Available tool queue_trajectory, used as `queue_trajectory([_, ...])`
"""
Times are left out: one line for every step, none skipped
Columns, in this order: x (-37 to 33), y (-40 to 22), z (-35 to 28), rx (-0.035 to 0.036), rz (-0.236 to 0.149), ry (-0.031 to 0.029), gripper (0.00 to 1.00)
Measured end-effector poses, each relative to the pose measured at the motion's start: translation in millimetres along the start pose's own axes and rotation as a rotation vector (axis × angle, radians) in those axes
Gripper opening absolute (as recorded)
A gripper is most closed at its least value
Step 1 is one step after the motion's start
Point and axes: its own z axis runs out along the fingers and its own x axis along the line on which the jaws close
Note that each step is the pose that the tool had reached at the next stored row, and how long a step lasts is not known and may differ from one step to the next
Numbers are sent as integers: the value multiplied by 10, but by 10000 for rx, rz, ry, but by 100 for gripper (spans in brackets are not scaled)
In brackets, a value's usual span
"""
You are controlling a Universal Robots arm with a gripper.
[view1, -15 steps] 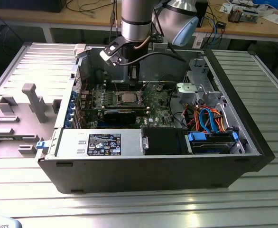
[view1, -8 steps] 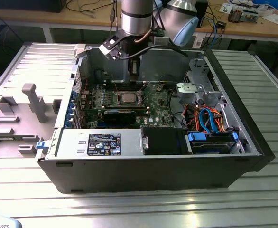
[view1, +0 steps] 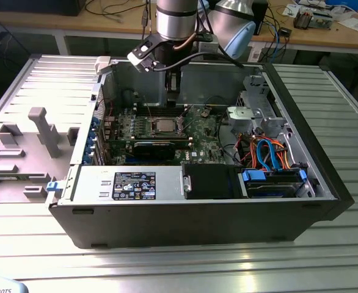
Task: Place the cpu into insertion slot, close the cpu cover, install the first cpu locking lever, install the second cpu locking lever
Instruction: 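Place the cpu into insertion slot, then close the cpu cover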
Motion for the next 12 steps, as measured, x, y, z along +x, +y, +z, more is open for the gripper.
queue_trajectory([0, 0, 0, 0, 0, 2, 11])
queue_trajectory([0, 0, 0, 1, 0, 3, 11])
queue_trajectory([0, 1, 0, 1, -1, 3, 11])
queue_trajectory([-1, 7, -1, 0, -3, 3, 11])
queue_trajectory([-1, 7, -1, 1, -1, 2, 11])
queue_trajectory([0, 11, -1, 1, -1, 3, 11])
queue_trajectory([0, 12, 0, 0, 1, 3, 11])
queue_trajectory([0, 13, 0, 0, 1, 3, 11])
queue_trajectory([0, 14, 0, 1, 0, 3, 11])
queue_trajectory([0, 16, 0, 0, 0, 3, 11])
queue_trajectory([0, 20, 0, 0, -2, 4, 11])
queue_trajectory([0, 21, 0, 0, -1, 4, 11])
